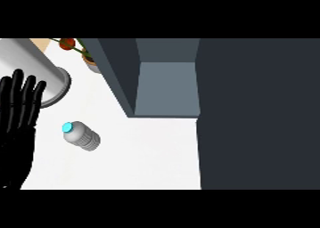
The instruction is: Pick up the bottled water, place it into the cabinet and close the cabinet
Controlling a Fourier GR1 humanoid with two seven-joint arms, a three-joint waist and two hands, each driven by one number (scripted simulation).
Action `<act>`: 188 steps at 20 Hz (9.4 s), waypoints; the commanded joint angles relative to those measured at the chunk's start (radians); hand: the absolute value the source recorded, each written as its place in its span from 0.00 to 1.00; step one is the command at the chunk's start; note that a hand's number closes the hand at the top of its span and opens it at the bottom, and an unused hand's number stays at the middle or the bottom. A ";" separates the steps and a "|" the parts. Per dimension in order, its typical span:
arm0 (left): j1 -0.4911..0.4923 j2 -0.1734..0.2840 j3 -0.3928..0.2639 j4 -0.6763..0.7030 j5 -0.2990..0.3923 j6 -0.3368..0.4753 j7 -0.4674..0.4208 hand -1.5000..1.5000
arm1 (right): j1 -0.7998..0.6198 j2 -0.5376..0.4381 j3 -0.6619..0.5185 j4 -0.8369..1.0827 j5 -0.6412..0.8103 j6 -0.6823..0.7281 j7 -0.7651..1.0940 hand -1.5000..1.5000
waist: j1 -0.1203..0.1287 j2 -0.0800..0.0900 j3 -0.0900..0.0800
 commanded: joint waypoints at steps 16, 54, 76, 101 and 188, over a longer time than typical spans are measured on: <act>0.284 0.218 0.101 0.031 0.761 -0.401 0.291 0.00 | 0.321 0.016 -0.014 -0.140 -0.438 0.159 0.189 0.00 | -0.008 0.019 -0.007; 0.057 0.210 0.454 0.680 0.463 -0.859 -0.031 0.00 | 0.566 0.084 0.068 -0.113 -0.301 0.340 -0.043 0.00 | -0.015 0.022 -0.008; -0.331 0.316 0.377 1.571 0.047 -0.808 -0.473 0.00 | 0.655 0.096 0.119 -0.100 -0.283 0.404 -0.122 0.00 | -0.037 0.028 -0.010; -0.456 0.185 0.317 1.859 -0.003 -0.776 -0.650 0.00 | 0.627 0.103 0.134 -0.113 -0.259 0.383 -0.119 0.00 | -0.048 0.034 -0.013; -0.639 -0.076 -0.306 0.987 0.404 0.420 -0.177 1.00 | 0.537 0.099 0.200 -0.011 -0.261 0.314 -0.103 0.00 | -0.036 0.026 -0.007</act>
